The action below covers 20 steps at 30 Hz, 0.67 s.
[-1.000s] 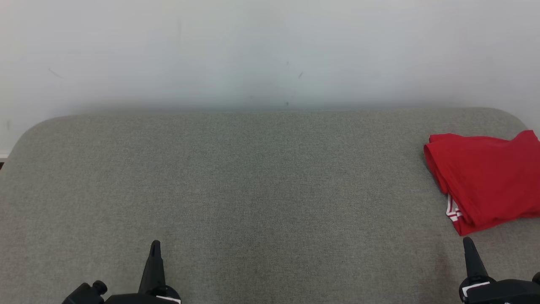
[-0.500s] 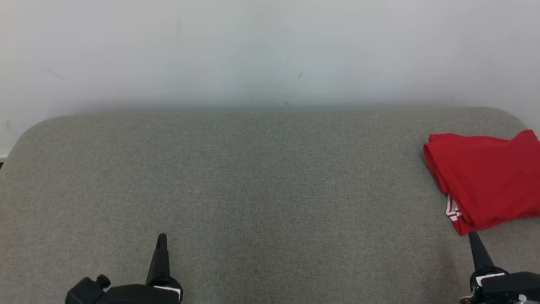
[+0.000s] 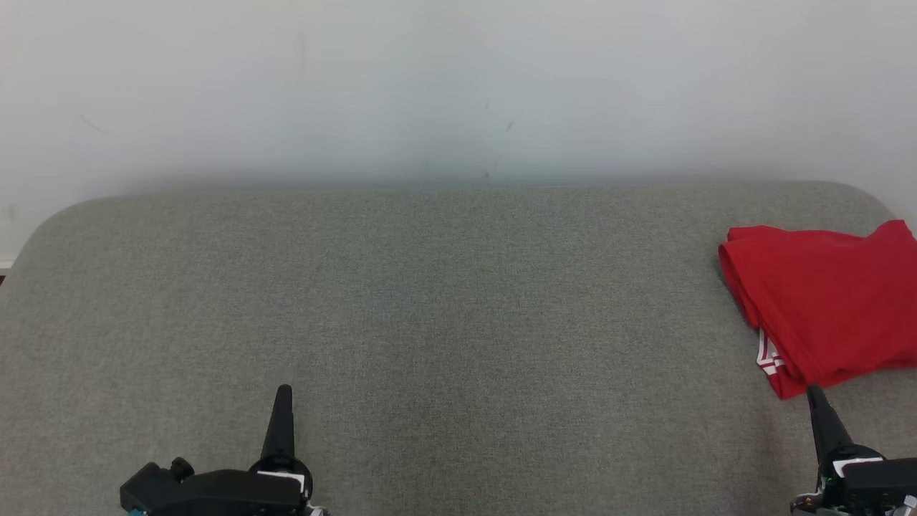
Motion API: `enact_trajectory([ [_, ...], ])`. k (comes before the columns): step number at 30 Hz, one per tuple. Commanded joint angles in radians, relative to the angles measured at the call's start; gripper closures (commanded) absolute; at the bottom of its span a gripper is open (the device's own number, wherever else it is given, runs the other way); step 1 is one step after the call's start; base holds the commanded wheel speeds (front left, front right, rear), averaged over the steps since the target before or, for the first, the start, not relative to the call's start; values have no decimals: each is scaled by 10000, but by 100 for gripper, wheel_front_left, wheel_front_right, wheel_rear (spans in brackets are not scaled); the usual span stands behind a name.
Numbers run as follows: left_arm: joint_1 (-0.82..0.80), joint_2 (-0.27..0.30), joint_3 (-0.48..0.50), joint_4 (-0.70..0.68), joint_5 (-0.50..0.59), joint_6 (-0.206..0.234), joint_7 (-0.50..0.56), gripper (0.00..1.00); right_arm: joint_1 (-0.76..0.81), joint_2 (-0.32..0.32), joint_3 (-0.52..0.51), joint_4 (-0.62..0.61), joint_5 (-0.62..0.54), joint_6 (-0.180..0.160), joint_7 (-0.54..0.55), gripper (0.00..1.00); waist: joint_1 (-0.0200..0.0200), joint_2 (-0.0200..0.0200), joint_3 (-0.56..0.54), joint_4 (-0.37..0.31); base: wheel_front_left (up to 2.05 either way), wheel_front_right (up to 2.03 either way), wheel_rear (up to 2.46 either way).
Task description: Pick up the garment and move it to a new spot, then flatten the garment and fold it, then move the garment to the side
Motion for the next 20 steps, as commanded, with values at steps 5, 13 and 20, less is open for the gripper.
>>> enact_trajectory([
  [5,-360,36,-117,78,-717,-117,82,100,-255,-76,-215,16,634,8,245,100,-1,-1,2,-4,0,0,0],
  [13,-517,37,-199,161,-1337,-180,144,100,-339,-77,-397,71,1175,9,495,100,-1,-1,6,-10,0,0,0],
  [20,-679,37,-294,265,-1935,-239,183,100,-451,-79,-580,121,1690,9,745,100,-1,-1,9,-15,0,0,0],
])
